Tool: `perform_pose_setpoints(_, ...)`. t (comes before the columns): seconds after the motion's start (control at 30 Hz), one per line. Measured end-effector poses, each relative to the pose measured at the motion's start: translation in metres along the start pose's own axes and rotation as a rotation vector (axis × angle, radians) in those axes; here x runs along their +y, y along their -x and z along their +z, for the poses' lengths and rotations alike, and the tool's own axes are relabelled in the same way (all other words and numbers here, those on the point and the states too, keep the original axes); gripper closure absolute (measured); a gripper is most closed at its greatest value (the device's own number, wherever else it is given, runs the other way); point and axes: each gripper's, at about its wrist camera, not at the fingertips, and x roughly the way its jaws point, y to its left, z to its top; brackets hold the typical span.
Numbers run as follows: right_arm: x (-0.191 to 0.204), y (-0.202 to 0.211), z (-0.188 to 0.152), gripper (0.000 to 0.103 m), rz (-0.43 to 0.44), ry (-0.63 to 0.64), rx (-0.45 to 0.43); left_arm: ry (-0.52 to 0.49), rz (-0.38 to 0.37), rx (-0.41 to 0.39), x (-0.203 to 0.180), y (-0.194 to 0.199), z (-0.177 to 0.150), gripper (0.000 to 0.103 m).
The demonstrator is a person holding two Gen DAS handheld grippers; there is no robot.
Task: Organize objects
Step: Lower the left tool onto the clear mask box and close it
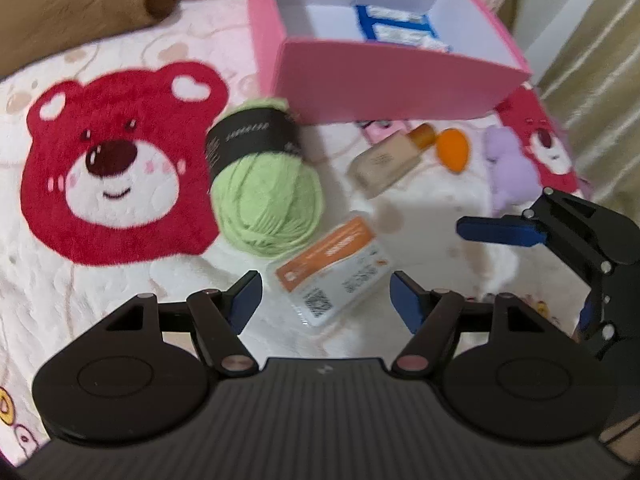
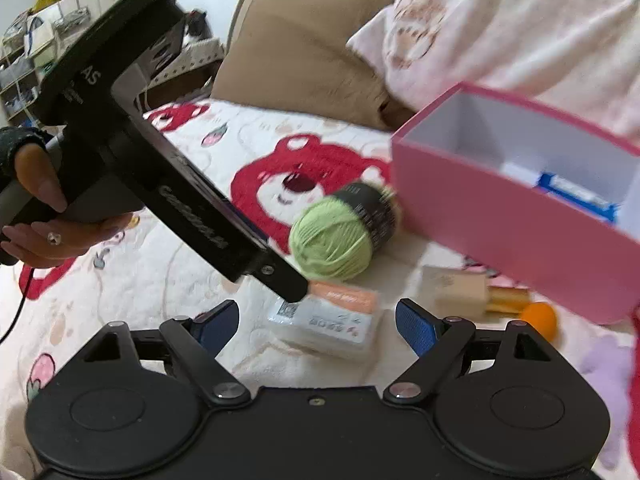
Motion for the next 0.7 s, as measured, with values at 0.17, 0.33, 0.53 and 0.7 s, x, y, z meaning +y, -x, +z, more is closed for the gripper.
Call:
perform_pose_setpoints(0.17, -0.002, -0.030, -0.003, 0.015, -0.017, 0.007, 0.022, 0.080, -0.019, -0.001, 0.016, -0.020, -0.005, 0.033)
perform_pose_setpoints(0.33, -0.010, -0.048, -0.019, 0.015, -0.019, -0.050, 0.062, 0.117, -0.005, -0.008, 0.024, -0.031, -0.013, 0.033)
perform_pose_setpoints(0.53, -0.012, -0.055, -0.033, 0.015, -0.004, -0.074, 0.078, 0.158, -0.081, -0.056, 0.030, -0.040, -0.024, 0.040)
perform_pose_setpoints(0.7, -0.011, -0.043, -0.036, 0.013, -0.008, -0.156, 0.100, 0.118, -0.117, -0.066, 0.014, -0.043, -0.028, 0.044)
